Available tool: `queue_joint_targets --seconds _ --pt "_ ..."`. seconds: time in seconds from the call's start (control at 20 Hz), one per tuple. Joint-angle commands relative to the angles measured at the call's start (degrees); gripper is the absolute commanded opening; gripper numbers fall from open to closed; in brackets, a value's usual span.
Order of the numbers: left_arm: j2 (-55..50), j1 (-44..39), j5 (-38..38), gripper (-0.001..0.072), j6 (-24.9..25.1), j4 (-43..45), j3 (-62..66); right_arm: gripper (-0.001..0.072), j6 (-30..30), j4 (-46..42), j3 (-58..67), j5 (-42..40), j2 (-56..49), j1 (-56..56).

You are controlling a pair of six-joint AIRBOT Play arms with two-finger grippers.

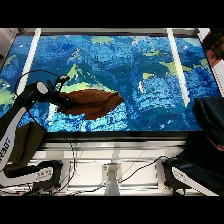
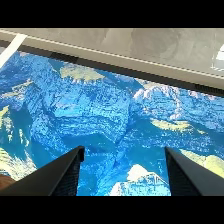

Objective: Fold the clothes and pants, and hang the long-sleeved shirts on hangers.

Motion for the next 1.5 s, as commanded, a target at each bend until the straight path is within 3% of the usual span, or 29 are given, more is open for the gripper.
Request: queue_joint_targets --seconds 0.0,0.05,0.1,0.2,0.55,0.7,0.85,0.9,1.05,1.1,1.3,1.45 --pt "3.13 0.0 -3.17 0.0028 0.2 -0.2 3.8 0.0548 0.13 -0.09 0.0 0.0 -0.09 0.04" --pt "4.39 0.0 -4.28 0.0028 -0.52 -0.26 5.01 0.038 0.09 -0.46 -0.07 -0.02 -0.26 0.04" --pt "5.6 0.0 -5.79 0.0028 -1.95 -0.52 5.79 0.004 0.07 -0.68 -0.07 0.0 -0.61 0.04" --pt "8.59 0.0 -9.49 0.0028 -2.14 -0.17 6.58 0.0019 0.02 -0.66 -0.37 0.35 -1.88 0.04" --pt "24.37 0.28 -13.62 0.0028 -1.88 0.24 6.93 0.0031 -0.52 -0.02 -9.49 8.7 -9.35 0.04" --pt "30.71 0.28 -7.3 0.0028 -1.92 -1.57 6.93 0.0032 -2.45 2.29 -17.09 11.26 -11.74 0.04" --pt "35.41 0.28 2.69 0.0028 -1.92 -6.78 6.91 0.0039 -6.01 11.02 -25.92 11.58 -13.11 0.07" --pt "36.02 0.28 4.92 0.0028 -1.95 -7.63 6.88 0.0081 -7.08 14.71 -28.98 11.52 -13.38 0.07" --pt "35.43 0.28 5.27 0.0028 -2.03 -7.72 6.71 0.0452 -7.61 23.93 -38.53 9.81 -14.12 0.07" --pt "34.99 0.28 5.09 0.0028 -2.34 -7.85 6.71 0.049 -7.5 26.64 -41.59 8.11 -14.16 0.07" --pt "34.27 0.28 6.84 0.0028 -2.6 -8.33 6.71 0.049 -3.63 36.52 -52.61 -4.74 -14.19 1.25" --pt "34.16 0.28 7.06 0.0028 -2.6 -8.31 6.71 0.0489 -2.99 36.92 -56.54 -15.3 -15.17 6.01"
